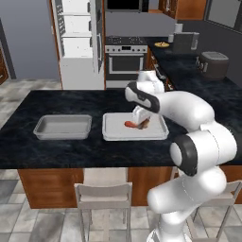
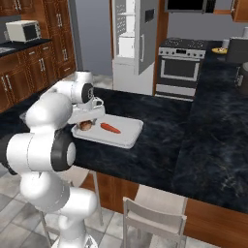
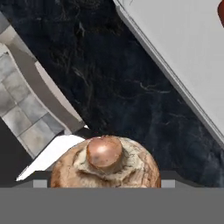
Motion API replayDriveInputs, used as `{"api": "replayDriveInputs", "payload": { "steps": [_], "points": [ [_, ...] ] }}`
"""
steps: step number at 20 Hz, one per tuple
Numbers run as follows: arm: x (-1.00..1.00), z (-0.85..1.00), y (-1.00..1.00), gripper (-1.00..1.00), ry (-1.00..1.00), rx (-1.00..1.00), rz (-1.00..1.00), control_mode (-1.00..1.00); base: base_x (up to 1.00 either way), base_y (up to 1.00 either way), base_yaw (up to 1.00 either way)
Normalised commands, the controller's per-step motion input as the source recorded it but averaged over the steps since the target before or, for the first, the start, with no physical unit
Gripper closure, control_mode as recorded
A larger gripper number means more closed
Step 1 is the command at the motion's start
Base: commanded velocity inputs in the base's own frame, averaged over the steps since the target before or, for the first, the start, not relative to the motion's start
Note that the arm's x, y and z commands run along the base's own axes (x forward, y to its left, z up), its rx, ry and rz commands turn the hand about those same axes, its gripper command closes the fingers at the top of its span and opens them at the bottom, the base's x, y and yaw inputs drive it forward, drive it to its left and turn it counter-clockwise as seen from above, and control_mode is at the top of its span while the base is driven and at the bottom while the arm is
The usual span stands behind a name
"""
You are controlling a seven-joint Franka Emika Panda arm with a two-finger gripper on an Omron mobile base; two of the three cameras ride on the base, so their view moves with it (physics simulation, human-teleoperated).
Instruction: Place the cold items (mushroom and carrot) from the fridge in one tupperware on the dining counter. Place the warm items (kebab skewer and hot dog) in the stove area in another tupperware.
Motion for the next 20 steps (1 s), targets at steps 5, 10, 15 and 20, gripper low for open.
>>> {"api": "replayDriveInputs", "payload": {
  "steps": [5,10,15,20],
  "points": [
    [0.67,-0.32,0.04,1.0,-0.01,0.04,0.09,-1.0,0.0,0.0,0.0],
    [0.76,-0.38,0.01,1.0,0.0,0.0,0.11,-1.0,0.0,0.0,0.0],
    [0.74,-0.37,0.0,1.0,0.0,0.02,0.12,-1.0,0.0,0.0,0.0],
    [0.67,-0.42,0.03,1.0,0.01,0.01,0.08,-1.0,0.0,0.0,0.0]
  ]
}}
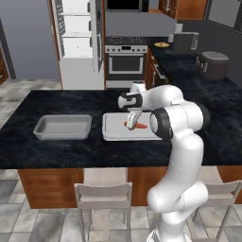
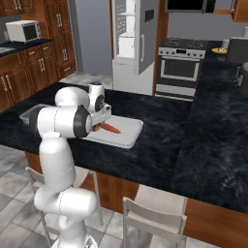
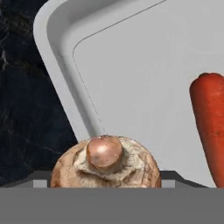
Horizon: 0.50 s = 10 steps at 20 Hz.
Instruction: Place the cold items (mushroom and carrot) from the fridge in one tupperware on the dining counter. Place the warm items (kebab skewer and hot dog) in the stove area in another tupperware.
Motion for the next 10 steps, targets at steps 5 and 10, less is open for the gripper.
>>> {"api": "replayDriveInputs", "payload": {
  "steps": [5,10],
  "points": [
    [0.62,-0.35,0.06,1.0,0.04,0.0,0.07,-1.0,0.0,0.0,0.0],
    [0.49,-0.19,0.01,1.0,0.0,0.01,0.05,-1.0,0.0,0.0,0.0]
  ]
}}
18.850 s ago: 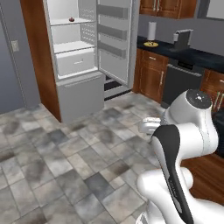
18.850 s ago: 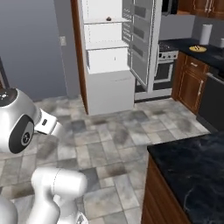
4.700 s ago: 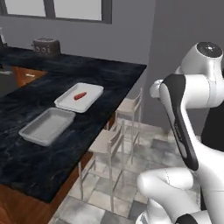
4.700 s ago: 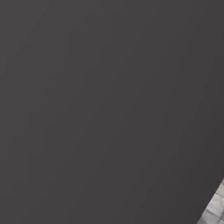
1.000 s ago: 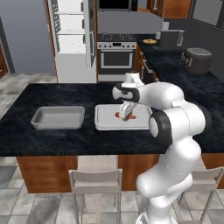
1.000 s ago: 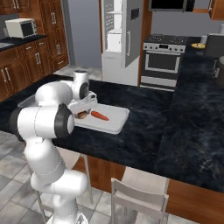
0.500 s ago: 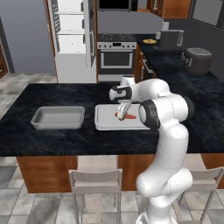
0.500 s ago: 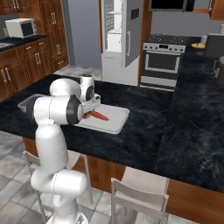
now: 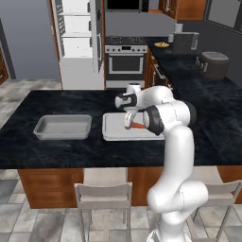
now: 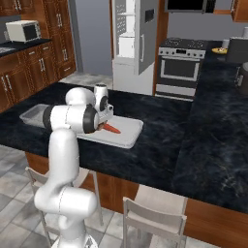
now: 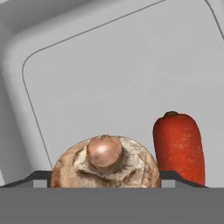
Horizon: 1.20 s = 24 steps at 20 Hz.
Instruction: Place the cold items (mushroom and carrot) from the fridge in one tupperware on the dining counter. Place the warm items (kebab skewer and hot dog) in the stove area in another tupperware.
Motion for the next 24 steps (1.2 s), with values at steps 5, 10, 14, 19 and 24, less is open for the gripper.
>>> {"api": "replayDriveInputs", "payload": {
  "steps": [5,10,14,19,24],
  "points": [
    [0.35,-0.26,0.0,1.0,0.0,0.0,0.06,-1.0,0.0,0.0,0.0],
    [0.16,-0.4,0.02,1.0,0.02,0.0,0.0,-1.0,0.0,0.0,0.0],
    [-0.12,-0.27,-0.01,-1.0,-0.02,0.01,0.0,-1.0,0.0,0.0,0.0],
    [-0.34,-0.17,-0.03,-1.0,-0.06,0.01,0.0,-1.0,0.0,0.0,0.0],
    [-0.26,0.07,-0.04,-1.0,-0.02,0.08,0.0,-1.0,0.0,0.0,0.0]
  ]
}}
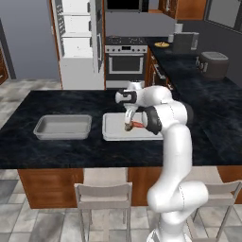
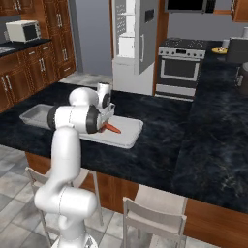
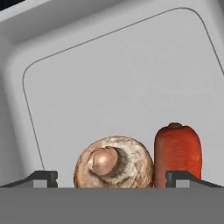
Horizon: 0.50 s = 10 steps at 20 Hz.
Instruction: Place the cold items (mushroom and carrot) from the fridge in one tupperware on the dining counter. Place the warm items (kebab skewer and hot dog) in the stove area in another tupperware.
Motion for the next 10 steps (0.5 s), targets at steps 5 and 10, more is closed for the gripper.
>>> {"api": "replayDriveInputs", "payload": {
  "steps": [5,10],
  "points": [
    [-0.74,0.45,-0.03,-1.0,-0.29,0.18,-0.13,-1.0,0.0,0.0,0.0],
    [-1.0,0.64,0.0,-1.0,-0.45,0.19,-0.35,-1.0,0.0,0.0,0.0]
  ]
}}
